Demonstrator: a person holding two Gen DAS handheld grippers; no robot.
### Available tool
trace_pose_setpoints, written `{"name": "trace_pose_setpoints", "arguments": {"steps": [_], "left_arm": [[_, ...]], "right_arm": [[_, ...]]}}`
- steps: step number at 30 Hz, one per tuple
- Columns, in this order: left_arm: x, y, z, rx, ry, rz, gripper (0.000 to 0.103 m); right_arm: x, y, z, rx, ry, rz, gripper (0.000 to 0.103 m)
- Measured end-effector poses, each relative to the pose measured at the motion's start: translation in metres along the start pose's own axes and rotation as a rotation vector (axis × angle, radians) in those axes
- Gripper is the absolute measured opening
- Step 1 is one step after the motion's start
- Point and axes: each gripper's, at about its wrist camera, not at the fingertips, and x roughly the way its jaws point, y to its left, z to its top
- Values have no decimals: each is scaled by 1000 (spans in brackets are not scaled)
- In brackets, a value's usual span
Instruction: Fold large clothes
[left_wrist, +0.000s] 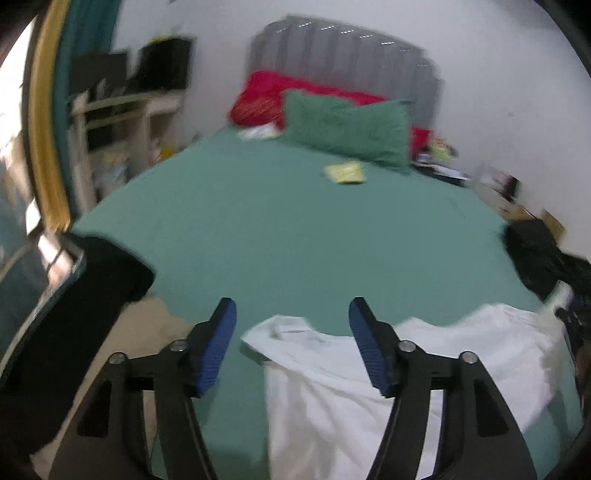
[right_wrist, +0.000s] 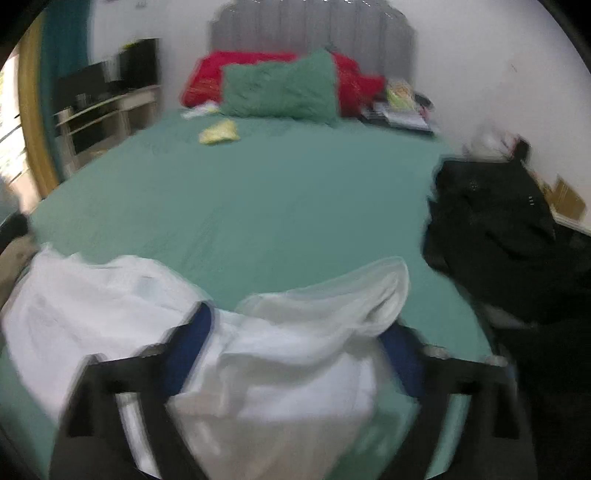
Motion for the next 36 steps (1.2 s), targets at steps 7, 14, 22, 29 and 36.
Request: {"name": "trace_pose_setpoints", "arguments": {"steps": [7, 14, 22, 29, 36], "left_arm": [[27, -78, -47, 222, 303, -274, 69], [82, -102, -64, 273, 464, -250, 69], [133, -95, -32, 224, 483, -229, 69], [156, -86, -1, 134, 429, -268, 69], [162, -64, 9, 134, 395, -107, 69]], "right_arm": [[-17, 52, -19, -137, 53, 177, 99], [58, 66, -45, -69, 324, 272, 99], [106, 41, 10, 22, 319, 315, 99], [144, 29, 39, 44, 282, 227, 99], [114, 12, 49, 23, 161, 45, 99]]}}
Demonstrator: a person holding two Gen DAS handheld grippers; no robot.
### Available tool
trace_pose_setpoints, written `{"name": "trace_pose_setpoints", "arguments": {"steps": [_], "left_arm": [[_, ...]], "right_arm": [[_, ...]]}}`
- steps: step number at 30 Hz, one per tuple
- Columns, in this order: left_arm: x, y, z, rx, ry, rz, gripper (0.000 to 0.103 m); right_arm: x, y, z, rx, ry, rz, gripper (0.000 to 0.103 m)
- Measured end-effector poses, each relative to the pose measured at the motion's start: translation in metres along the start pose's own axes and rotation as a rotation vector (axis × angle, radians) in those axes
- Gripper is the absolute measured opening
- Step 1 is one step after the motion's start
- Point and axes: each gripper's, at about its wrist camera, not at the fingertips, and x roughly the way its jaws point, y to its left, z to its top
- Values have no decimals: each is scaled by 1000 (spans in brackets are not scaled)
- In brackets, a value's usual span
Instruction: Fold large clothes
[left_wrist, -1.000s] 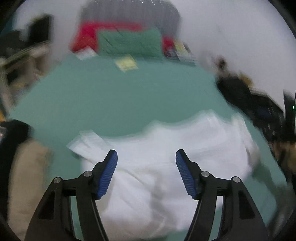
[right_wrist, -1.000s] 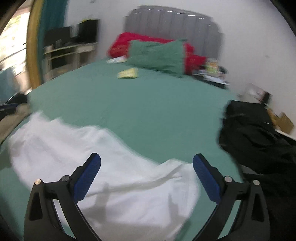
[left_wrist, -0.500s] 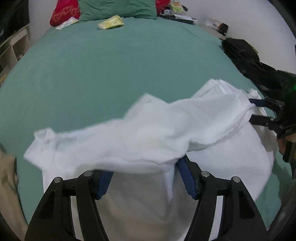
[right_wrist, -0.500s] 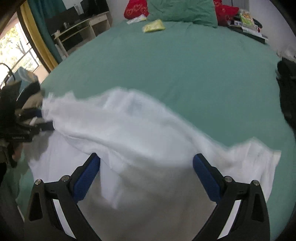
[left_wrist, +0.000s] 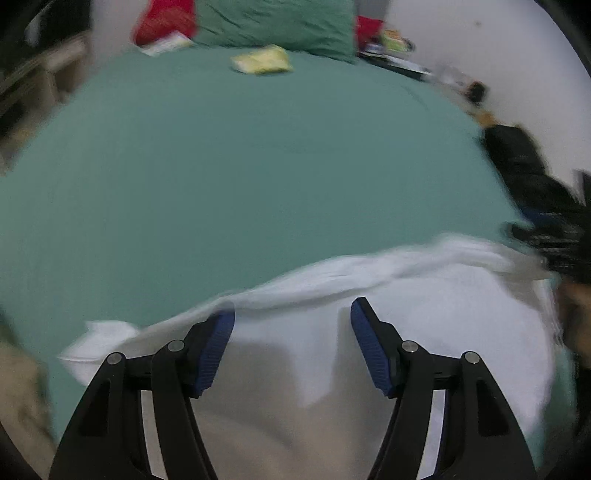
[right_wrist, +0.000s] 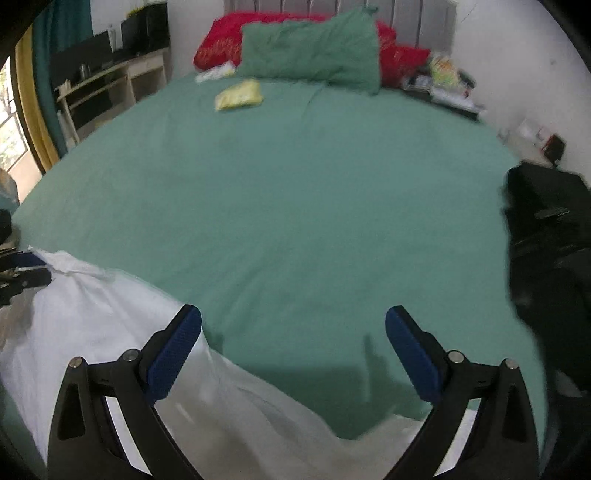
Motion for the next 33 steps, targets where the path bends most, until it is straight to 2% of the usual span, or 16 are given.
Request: {"name": "trace_pose_setpoints", "arguments": {"steps": [3, 7, 10, 13, 15, 17, 18, 20, 21, 22, 23, 24, 25, 28, 33], "left_arm": [[-17, 15, -9, -18, -53, 71, 69], [-57, 41, -33, -77, -106, 125, 69], [-82, 60, -74, -179, -77, 155, 69], [-94, 74, -118, -249, -38, 145, 69], [-93, 77, -140, -273, 1, 144, 69], [-89, 79, -162, -312, 48, 134, 69], [-92, 76, -173, -300, 23, 146, 69], [-95, 65, -183, -224, 5, 171, 69], [-95, 61, -184, -207, -4, 177, 68], [-96, 59, -186, -199, -8, 178, 62], [-99, 58, -187, -200, -3, 160, 51], [-103, 57, -185, -195, 5, 136, 9], [-107, 56, -185, -193, 16, 130, 5], [-125, 57, -197, -198, 12, 133, 5], [-153, 58, -225, -229, 27, 115, 5]], "right_arm": [[-33, -13, -6, 6, -62, -56, 99], [-63, -27, -38, 71, -35, -41, 99], [-74, -41, -80, 186, 44, -21, 99], [-80, -50, -135, 301, 130, -5, 99], [-82, -55, -163, 380, 154, 19, 99], [-90, -53, -183, 436, 123, 51, 99], [-95, -47, -189, 417, 99, 50, 96], [-97, -37, -190, 389, 100, 56, 70], [-98, -35, -190, 384, 96, 92, 20], [-96, -35, -192, 404, 110, 168, 7], [-97, -34, -194, 409, 109, 170, 7], [-100, -34, -195, 403, 103, 168, 7], [-105, -36, -196, 409, 103, 168, 7], [-121, -39, -193, 419, 90, 157, 7], [-146, -33, -207, 399, 111, 136, 7]]}}
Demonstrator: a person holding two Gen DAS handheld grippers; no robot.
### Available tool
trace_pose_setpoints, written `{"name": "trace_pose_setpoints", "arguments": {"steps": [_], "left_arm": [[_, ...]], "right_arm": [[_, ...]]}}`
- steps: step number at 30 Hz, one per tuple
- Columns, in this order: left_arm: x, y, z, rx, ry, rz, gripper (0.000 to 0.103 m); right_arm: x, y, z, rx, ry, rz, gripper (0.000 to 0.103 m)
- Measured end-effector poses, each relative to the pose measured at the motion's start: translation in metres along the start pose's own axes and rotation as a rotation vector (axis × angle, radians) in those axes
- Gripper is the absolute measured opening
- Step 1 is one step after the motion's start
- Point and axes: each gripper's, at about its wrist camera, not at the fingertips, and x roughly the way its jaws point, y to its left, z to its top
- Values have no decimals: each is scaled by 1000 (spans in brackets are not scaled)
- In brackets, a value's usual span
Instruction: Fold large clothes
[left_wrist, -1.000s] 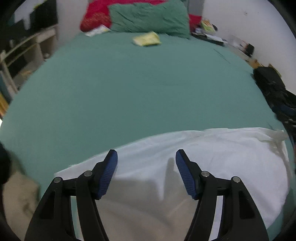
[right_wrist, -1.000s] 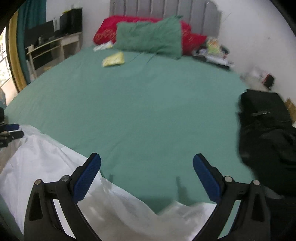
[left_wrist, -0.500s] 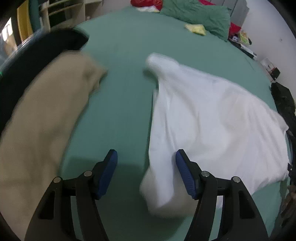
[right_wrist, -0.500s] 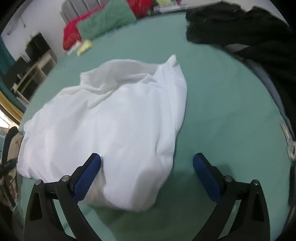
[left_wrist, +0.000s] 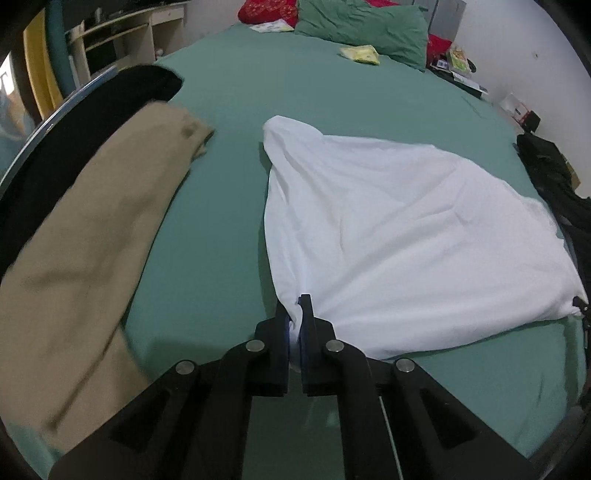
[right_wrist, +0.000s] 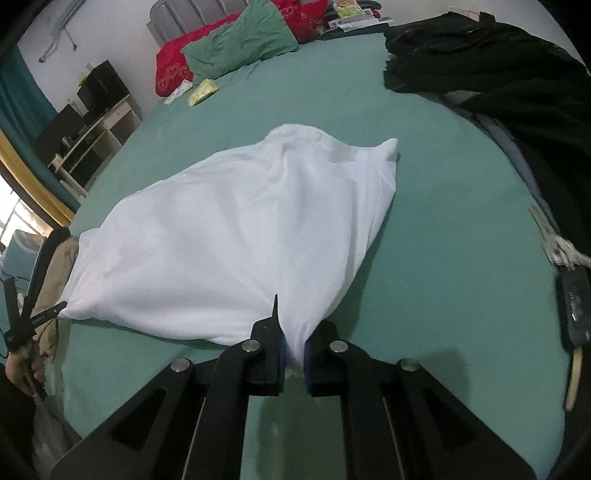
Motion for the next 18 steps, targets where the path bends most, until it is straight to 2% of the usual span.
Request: {"name": "trace_pose_setpoints", "arguments": {"steps": [7, 11, 14, 18], "left_arm": [[-40, 5, -46, -5, 26, -11, 5], [-48, 4, -68, 11, 51, 13, 5], [-37, -8, -67, -12, 84, 16, 7], [-35, -8, -61, -29, 118, 3, 12]], "right_arm": [[-32, -12, -34, 10, 43, -11, 7], [-36, -18, -57, 19, 101, -19, 7], [-34, -24, -69, 35, 130, -32, 8], [-31, -26, -68, 33, 148, -46, 21]]}}
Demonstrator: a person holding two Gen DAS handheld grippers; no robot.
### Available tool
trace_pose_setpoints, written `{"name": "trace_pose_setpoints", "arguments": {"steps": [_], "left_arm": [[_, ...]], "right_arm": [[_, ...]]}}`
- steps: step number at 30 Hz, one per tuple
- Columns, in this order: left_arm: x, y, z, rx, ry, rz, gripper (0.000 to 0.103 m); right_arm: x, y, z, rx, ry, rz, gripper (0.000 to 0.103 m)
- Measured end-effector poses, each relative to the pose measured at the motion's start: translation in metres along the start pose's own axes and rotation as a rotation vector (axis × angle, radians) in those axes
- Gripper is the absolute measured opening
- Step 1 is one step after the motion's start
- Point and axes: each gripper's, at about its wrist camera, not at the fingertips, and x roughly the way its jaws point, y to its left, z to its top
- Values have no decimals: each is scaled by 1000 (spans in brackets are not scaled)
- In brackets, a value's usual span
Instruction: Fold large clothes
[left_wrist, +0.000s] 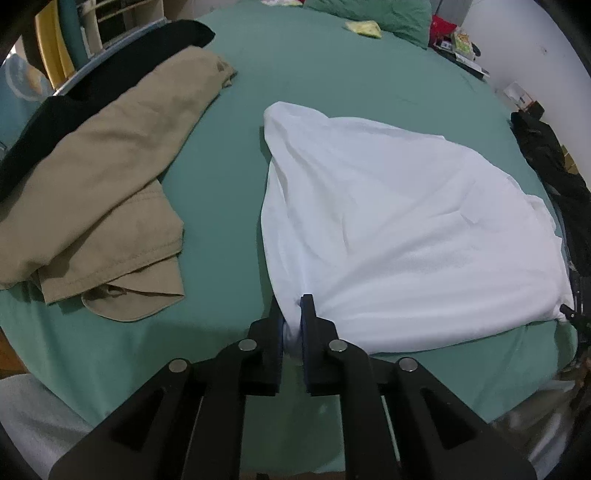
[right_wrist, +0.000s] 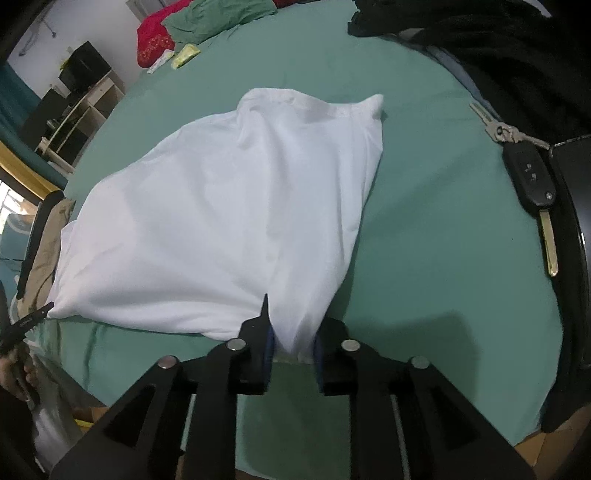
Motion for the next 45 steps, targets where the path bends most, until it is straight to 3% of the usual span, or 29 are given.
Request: {"name": "trace_pose_setpoints", "arguments": {"steps": [3, 4, 7, 9, 11, 14, 16, 20, 24, 25, 29, 35, 37, 41, 45], "left_arm": [[-7, 2, 7, -4, -24, -16, 32], [-11, 3, 12, -10, -44, -23, 34], [-18, -3, 35, 10, -100, 12, 34], [-21, -7, 46, 17, -143, -10, 35], [-14, -17, 61, 47, -149, -58, 35], [10, -33, 78, 78, -97, -119, 35], [28, -42, 87, 103, -55, -118, 35], [60, -37, 90, 98, -16, -23, 35], [57, -19, 93, 65, -72, 84, 35], [54, -15, 93, 43, -81, 81, 35], [24, -10, 89, -7, -149, 24, 35], [-21, -43, 59, 30, -210, -93, 37], [-30, -53, 45, 41, -204, -126, 45], [-22, -91, 17, 96, -156, -184, 46], [-12, -112, -1, 127, -111, -215, 46]], "right_arm": [[-8, 8, 7, -38, -30, -86, 43], [-13, 11, 10, -54, -58, -112, 52], [-25, 23, 21, -88, -132, -157, 65], [-28, 34, 28, -119, -181, -175, 65], [-27, 47, 34, -150, -225, -124, 65], [-5, 78, 45, -192, -202, 5, 65], [13, 94, 47, -231, -164, 44, 65], [50, 115, 49, -290, -96, 20, 65], [59, 112, 51, -322, -114, -61, 91], [56, 112, 48, -314, -116, -70, 93], [29, 109, 40, -311, -151, -79, 93], [-11, 97, 6, -202, -165, -17, 93], [-17, 92, -9, -152, -155, -1, 93], [-10, 84, -39, -81, -106, 54, 93], [4, 71, -43, -3, -92, 104, 93]]}}
